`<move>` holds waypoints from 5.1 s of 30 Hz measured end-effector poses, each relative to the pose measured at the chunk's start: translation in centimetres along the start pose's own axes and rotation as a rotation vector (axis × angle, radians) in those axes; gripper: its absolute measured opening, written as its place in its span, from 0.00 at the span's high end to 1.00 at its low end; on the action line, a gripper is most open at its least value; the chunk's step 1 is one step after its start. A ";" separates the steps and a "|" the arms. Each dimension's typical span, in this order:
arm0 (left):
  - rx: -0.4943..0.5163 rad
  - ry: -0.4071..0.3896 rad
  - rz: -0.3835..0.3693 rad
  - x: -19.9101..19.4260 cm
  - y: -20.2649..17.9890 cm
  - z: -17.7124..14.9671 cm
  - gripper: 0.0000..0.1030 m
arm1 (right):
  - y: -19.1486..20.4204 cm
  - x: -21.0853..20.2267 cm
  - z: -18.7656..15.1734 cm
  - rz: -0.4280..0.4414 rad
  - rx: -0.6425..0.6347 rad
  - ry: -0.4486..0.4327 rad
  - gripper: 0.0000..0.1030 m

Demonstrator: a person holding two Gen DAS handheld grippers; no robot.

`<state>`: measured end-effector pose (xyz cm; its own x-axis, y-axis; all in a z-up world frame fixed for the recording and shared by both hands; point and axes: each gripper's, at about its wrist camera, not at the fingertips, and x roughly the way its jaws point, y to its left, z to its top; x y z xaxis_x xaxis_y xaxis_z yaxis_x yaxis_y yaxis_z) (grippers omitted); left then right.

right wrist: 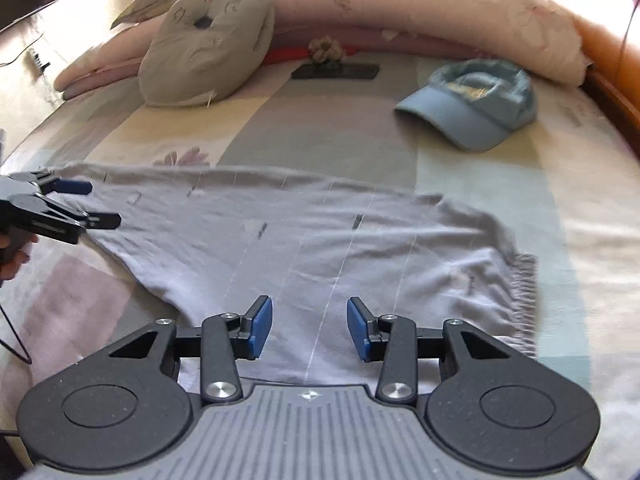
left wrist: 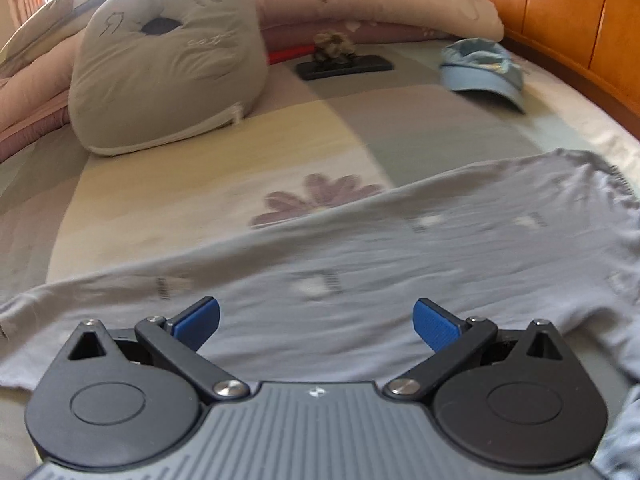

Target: Fold clothes

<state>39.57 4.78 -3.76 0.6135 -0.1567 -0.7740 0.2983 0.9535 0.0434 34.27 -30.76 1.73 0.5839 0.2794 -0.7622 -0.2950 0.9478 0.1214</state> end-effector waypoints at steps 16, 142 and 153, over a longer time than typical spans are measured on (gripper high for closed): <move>-0.160 -0.074 -0.002 -2.1 14.0 -4.2 0.01 | 11.2 3.7 8.0 0.052 -0.093 0.007 0.47; 0.029 0.004 0.205 5.0 15.6 1.7 0.01 | 19.3 23.7 15.4 0.164 -0.413 0.080 0.48; 0.055 -0.048 0.196 2.7 15.0 0.0 0.01 | 21.1 22.2 13.0 0.166 -0.561 0.014 0.48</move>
<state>45.71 18.64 -5.24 0.6975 0.0169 -0.7164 0.2086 0.9516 0.2256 50.80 -2.56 -4.37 0.4862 0.4117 -0.7708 -0.7397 0.6635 -0.1122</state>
